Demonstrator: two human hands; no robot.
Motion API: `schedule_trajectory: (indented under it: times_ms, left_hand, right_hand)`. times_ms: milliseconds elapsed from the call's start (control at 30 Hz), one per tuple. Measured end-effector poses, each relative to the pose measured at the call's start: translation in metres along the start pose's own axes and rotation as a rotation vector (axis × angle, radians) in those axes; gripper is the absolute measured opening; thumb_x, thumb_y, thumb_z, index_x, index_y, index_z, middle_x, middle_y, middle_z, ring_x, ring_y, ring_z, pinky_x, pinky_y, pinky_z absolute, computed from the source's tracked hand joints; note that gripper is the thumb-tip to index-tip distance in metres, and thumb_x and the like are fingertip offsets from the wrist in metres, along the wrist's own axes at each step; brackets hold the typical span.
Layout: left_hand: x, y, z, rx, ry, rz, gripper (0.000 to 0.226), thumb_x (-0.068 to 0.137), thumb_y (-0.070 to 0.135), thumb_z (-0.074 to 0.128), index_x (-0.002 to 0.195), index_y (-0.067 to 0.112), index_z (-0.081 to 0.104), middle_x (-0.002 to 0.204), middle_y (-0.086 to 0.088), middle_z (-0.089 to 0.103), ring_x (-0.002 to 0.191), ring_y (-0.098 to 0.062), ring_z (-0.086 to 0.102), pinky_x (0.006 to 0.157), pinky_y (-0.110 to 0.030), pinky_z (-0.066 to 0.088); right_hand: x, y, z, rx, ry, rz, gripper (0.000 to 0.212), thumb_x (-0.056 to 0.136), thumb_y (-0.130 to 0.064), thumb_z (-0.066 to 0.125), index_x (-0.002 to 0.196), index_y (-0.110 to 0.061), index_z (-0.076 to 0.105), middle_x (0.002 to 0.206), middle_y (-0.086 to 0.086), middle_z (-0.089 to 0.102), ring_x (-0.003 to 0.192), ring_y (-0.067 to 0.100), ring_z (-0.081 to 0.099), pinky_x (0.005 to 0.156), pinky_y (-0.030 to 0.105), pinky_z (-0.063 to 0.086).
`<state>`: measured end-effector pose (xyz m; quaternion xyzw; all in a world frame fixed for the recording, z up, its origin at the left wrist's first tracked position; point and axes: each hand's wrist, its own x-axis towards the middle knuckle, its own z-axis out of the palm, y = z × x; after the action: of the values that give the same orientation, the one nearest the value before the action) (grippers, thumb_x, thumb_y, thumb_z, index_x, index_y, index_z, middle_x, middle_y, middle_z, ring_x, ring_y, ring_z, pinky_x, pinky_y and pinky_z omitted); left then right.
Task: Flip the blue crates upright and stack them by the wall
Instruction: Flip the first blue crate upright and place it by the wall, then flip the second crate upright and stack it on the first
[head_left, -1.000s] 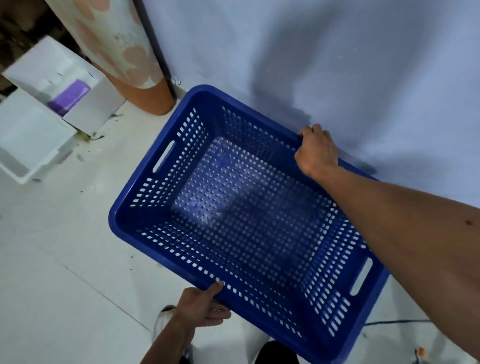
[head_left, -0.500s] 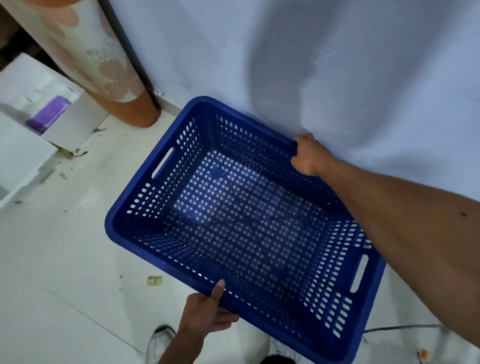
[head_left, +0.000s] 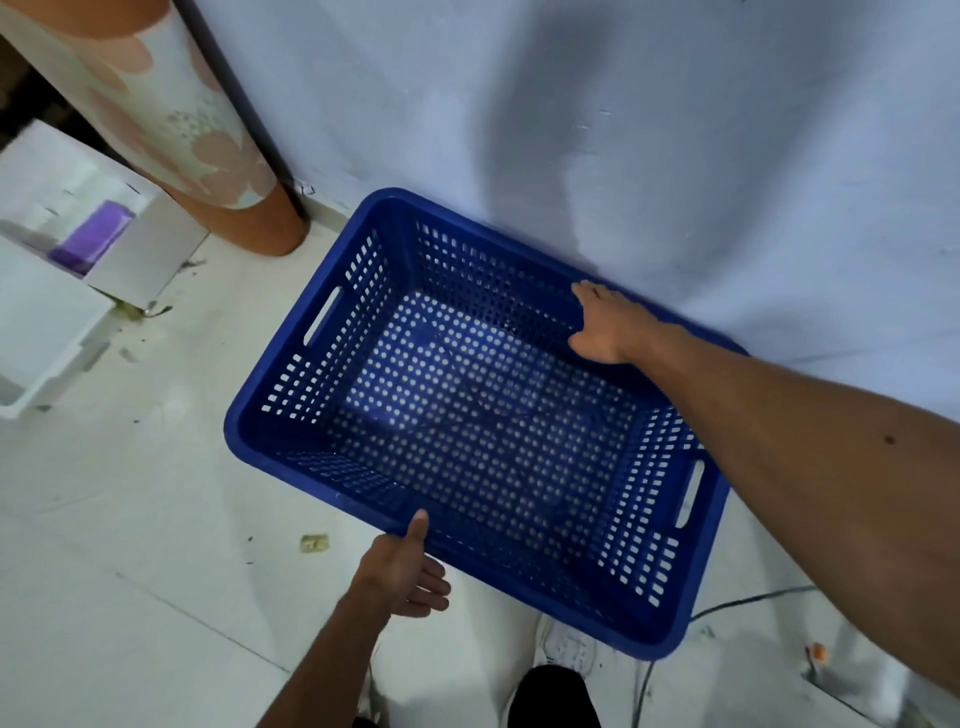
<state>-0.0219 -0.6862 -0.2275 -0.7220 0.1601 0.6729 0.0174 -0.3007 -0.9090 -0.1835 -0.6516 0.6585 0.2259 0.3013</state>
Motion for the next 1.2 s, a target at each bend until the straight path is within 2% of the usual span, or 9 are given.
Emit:
schedule_trajectory:
  times_ms: [267,367,467,567,633,800,933,1067,1200]
  left_hand:
    - [-0.073,0.023,-0.046,0.232,0.205,0.169,0.065,0.102,0.054,0.035,0.098,0.0,0.07,0.097,-0.015,0.075,0.085,-0.031,0.072,0.078,-0.039,0.056]
    - [-0.131,0.031,-0.063,0.266,0.184,0.237,0.063,0.101,0.055,0.033,0.118,0.002,0.062,0.104,-0.015,0.071,0.086,-0.028,0.069,0.074,-0.036,0.052]
    - [-0.193,0.032,-0.073,0.289,0.137,0.296,0.063,0.102,0.055,0.033,0.122,0.002,0.06,0.107,-0.014,0.07,0.089,-0.028,0.068,0.076,-0.037,0.052]
    - [-0.26,0.033,-0.079,0.363,0.082,0.393,0.058,0.1,0.055,0.035,0.107,0.006,0.066,0.107,-0.014,0.071,0.094,-0.032,0.069,0.089,-0.046,0.055]
    - [-0.301,0.037,-0.08,0.399,0.04,0.435,0.054,0.096,0.057,0.039,0.085,0.012,0.066,0.087,-0.009,0.071,0.085,-0.03,0.067,0.096,-0.052,0.052]
    - [-0.376,0.026,-0.064,0.595,-0.043,0.492,0.049,0.096,0.06,0.04,0.093,0.019,0.067,0.097,-0.003,0.075,0.098,-0.025,0.069,0.101,-0.045,0.05]
    - [-0.408,0.0,-0.029,0.732,-0.094,0.532,0.052,0.098,0.055,0.041,0.092,0.011,0.069,0.093,-0.008,0.076,0.09,-0.026,0.072,0.099,-0.043,0.051]
    - [-0.431,-0.044,0.028,0.867,-0.169,0.557,0.055,0.099,0.052,0.041,0.105,0.005,0.068,0.097,-0.01,0.074,0.08,-0.022,0.07,0.094,-0.041,0.054]
    - [-0.45,-0.105,0.079,1.077,-0.241,0.584,0.05,0.101,0.048,0.04,0.105,0.005,0.066,0.099,-0.009,0.073,0.085,-0.023,0.069,0.092,-0.039,0.052]
  right_hand:
    - [-0.131,-0.013,-0.027,-0.031,-0.043,0.006,0.078,0.097,-0.026,0.049,0.158,-0.019,0.0,0.166,0.005,0.003,0.151,0.027,0.011,0.12,0.044,0.019]
    - [-0.208,-0.017,-0.041,0.005,-0.061,0.058,0.077,0.097,-0.028,0.048,0.158,-0.023,0.003,0.165,0.008,0.011,0.149,0.032,0.02,0.117,0.047,0.028]
    - [-0.289,-0.02,-0.044,0.047,-0.074,0.134,0.075,0.097,-0.031,0.046,0.158,-0.025,0.003,0.163,0.009,0.018,0.144,0.033,0.03,0.11,0.047,0.036]
    - [-0.367,-0.037,-0.043,0.138,-0.051,0.201,0.075,0.095,-0.029,0.046,0.158,-0.021,0.008,0.157,0.012,0.031,0.135,0.034,0.042,0.103,0.044,0.043]
    - [-0.41,-0.051,-0.037,0.247,-0.023,0.246,0.074,0.092,-0.027,0.048,0.157,-0.02,0.013,0.155,0.014,0.035,0.132,0.035,0.046,0.103,0.044,0.044]
    - [-0.511,-0.091,0.018,0.537,-0.011,0.342,0.069,0.092,-0.033,0.05,0.154,-0.021,0.022,0.152,0.012,0.042,0.13,0.032,0.049,0.104,0.041,0.042]
    - [-0.589,-0.111,0.073,0.711,0.005,0.464,0.072,0.093,-0.03,0.051,0.156,-0.025,0.016,0.157,0.008,0.035,0.139,0.028,0.04,0.111,0.038,0.034]
    - [-0.663,-0.113,0.131,0.868,0.023,0.6,0.072,0.095,-0.033,0.049,0.157,-0.023,0.014,0.158,0.008,0.031,0.141,0.028,0.037,0.113,0.037,0.031]
    - [-0.732,-0.11,0.188,0.968,0.057,0.728,0.069,0.095,-0.03,0.047,0.156,-0.022,0.016,0.154,0.01,0.037,0.137,0.029,0.041,0.111,0.041,0.036]
